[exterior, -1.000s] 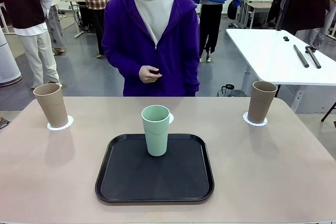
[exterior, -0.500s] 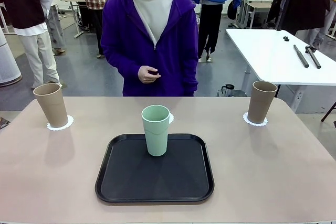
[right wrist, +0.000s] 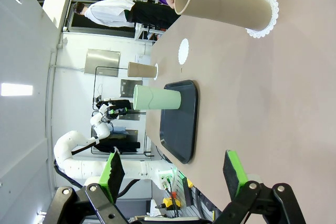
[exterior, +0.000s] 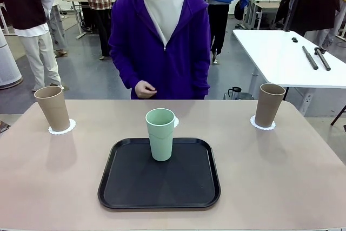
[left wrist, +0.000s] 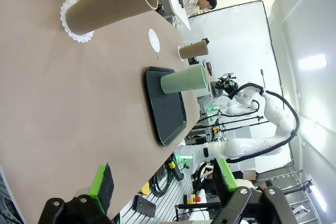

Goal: Place coasters on the table and set cups on them.
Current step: Take one Reusable plastic cup from the Flat Tray and place it on a coaster set by the human.

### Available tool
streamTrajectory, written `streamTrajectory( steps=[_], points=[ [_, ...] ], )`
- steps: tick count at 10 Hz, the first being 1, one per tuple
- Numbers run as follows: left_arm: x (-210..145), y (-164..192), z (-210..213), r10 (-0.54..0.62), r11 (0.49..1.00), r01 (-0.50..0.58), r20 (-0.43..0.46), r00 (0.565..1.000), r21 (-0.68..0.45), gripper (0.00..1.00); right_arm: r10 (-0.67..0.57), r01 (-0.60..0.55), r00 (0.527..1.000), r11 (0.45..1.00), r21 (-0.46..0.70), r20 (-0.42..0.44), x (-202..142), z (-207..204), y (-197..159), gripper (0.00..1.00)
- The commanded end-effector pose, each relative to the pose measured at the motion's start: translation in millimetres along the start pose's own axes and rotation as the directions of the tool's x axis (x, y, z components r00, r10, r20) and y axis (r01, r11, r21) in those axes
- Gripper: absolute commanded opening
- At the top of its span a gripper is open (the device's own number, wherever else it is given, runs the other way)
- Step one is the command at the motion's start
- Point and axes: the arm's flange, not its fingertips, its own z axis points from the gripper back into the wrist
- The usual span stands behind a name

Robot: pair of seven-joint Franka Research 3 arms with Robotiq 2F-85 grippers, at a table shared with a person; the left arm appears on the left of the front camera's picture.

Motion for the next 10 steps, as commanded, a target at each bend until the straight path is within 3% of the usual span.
streamTrajectory(
  steps=[1,3,4,6,8,10],
  points=[
    [-2,0,0,0.000,1.000,0.000,0.009,1.000,-0.002,1.00,0.000,0.000,1.000,1.000,0.000,0.000,0,0,0,1.00],
    [-2,0,0,0.000,1.000,0.000,0.009,1.000,-0.002,1.00,0.118,-0.129,0.987,0.986,-0.102,-0.109,28,-22,44,1.00],
    [-2,0,0,0.000,1.000,0.000,0.009,1.000,-0.002,1.00,0.210,-0.239,0.958,0.961,-0.139,-0.198,40,-42,76,1.00],
    [-2,0,0,0.000,1.000,0.000,0.009,1.000,-0.002,1.00,0.372,-0.459,0.855,0.866,-0.197,-0.361,43,-98,145,1.00],
    [-2,0,0,0.000,1.000,0.000,0.009,1.000,-0.002,1.00,0.502,-0.676,0.683,0.710,-0.197,-0.531,16,-167,211,1.00],
    [-2,0,0,0.000,1.000,0.000,0.009,1.000,-0.002,1.00,0.561,-0.828,0.513,0.523,-0.203,-0.650,-19,-230,253,1.00]
  ],
)
